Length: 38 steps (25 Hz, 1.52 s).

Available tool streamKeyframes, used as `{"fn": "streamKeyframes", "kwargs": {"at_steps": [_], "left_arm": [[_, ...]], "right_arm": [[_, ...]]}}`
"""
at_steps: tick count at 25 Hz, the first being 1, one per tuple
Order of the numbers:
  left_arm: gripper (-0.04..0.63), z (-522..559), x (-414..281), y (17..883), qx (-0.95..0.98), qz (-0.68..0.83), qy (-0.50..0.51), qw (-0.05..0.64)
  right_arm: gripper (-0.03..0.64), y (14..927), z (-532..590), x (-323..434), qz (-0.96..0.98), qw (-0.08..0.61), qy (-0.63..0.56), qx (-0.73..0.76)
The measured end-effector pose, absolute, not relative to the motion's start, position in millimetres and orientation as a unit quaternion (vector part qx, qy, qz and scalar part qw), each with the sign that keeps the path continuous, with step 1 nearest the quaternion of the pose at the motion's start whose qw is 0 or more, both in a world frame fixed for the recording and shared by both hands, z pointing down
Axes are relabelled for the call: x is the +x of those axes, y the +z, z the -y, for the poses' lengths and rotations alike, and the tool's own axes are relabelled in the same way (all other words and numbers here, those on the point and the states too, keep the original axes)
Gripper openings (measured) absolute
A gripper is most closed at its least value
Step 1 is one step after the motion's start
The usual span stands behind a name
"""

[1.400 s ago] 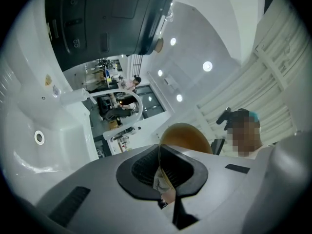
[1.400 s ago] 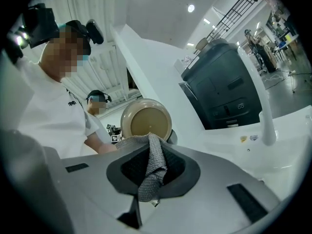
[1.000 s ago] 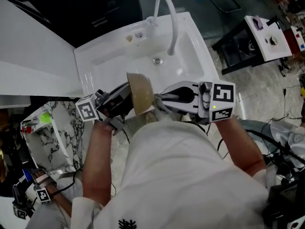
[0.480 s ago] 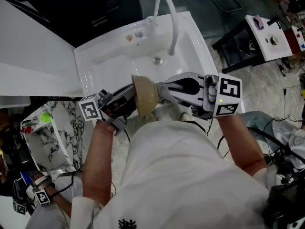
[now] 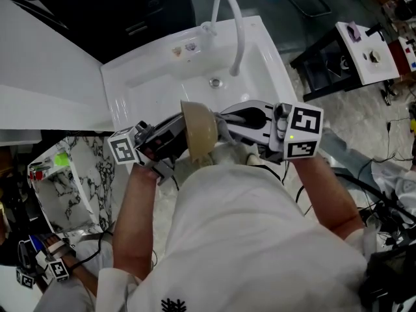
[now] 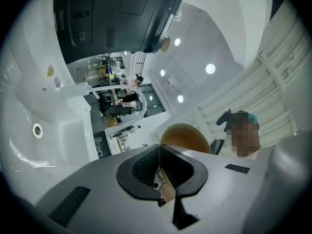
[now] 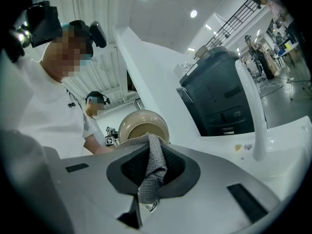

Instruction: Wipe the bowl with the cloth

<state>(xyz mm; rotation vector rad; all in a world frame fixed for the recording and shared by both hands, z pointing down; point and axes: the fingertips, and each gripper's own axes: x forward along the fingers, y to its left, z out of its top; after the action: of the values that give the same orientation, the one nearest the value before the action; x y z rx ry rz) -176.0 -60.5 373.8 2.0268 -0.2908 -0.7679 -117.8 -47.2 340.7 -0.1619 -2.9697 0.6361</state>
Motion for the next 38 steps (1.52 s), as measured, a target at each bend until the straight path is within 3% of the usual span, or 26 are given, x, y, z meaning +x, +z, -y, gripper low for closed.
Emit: {"fn": "streamKeyframes", "kwargs": {"at_steps": [19,38], "left_arm": [[0.020,71,-189,381,0.799,0.170,-0.332,0.472],[0.020,48,-163,397,0.818,0.144,-0.280,0.480]], "right_arm": [[0.036,348,-1,-119,0.966,0.077,0.209,-0.127],[0.036,286,12,-109,0.977,-0.007,0.171,-0.125]]}}
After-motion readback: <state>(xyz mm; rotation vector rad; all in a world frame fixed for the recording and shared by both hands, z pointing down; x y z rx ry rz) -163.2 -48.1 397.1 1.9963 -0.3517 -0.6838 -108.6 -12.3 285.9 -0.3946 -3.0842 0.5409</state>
